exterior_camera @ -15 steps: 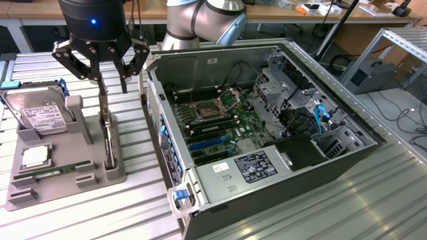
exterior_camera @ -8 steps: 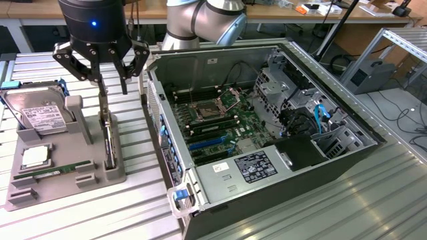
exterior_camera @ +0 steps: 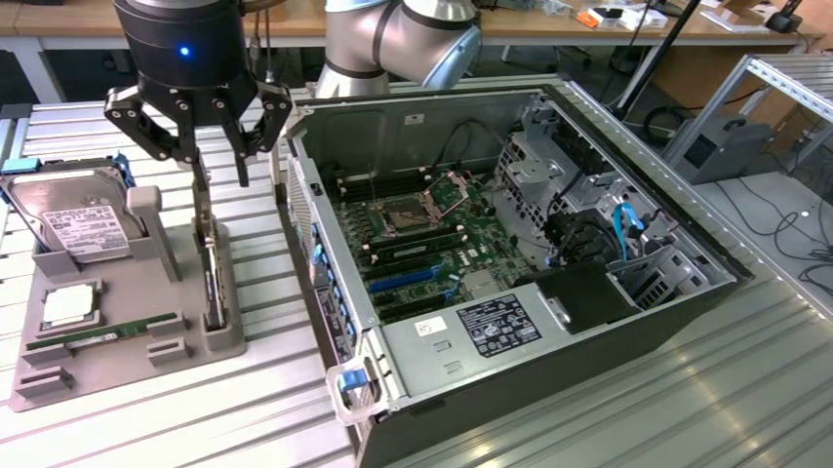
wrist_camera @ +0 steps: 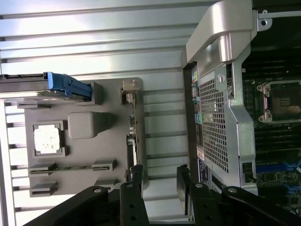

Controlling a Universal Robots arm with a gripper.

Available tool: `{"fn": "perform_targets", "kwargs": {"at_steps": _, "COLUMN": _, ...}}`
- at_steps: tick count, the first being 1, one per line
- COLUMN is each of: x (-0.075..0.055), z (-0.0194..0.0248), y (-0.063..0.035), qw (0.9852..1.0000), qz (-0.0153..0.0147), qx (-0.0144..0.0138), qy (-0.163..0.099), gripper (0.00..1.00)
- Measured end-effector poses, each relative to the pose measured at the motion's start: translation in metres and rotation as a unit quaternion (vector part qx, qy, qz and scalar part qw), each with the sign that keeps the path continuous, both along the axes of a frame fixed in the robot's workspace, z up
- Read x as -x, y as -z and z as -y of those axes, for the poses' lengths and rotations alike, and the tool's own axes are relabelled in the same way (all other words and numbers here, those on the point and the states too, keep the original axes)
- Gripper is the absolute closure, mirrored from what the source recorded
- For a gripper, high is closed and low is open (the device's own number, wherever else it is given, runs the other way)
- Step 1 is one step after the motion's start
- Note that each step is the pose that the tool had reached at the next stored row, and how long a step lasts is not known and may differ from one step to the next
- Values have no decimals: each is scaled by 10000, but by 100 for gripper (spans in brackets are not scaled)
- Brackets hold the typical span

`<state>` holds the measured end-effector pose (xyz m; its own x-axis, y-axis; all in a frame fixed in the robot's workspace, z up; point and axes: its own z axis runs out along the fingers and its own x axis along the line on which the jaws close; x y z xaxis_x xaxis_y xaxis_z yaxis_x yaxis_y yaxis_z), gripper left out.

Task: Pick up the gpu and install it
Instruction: 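Pick up the gpu and move the gpu toward the slot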

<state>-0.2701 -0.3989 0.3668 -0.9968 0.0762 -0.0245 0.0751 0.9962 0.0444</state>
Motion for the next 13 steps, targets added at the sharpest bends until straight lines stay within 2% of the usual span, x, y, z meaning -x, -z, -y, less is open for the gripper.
{"fn": "perform_targets", "kwargs": {"at_steps": 13, "x": 0, "z": 0, "y": 39, "qw": 10000, "qz": 0, "qx": 0, "qy": 0, "gripper": 58}}
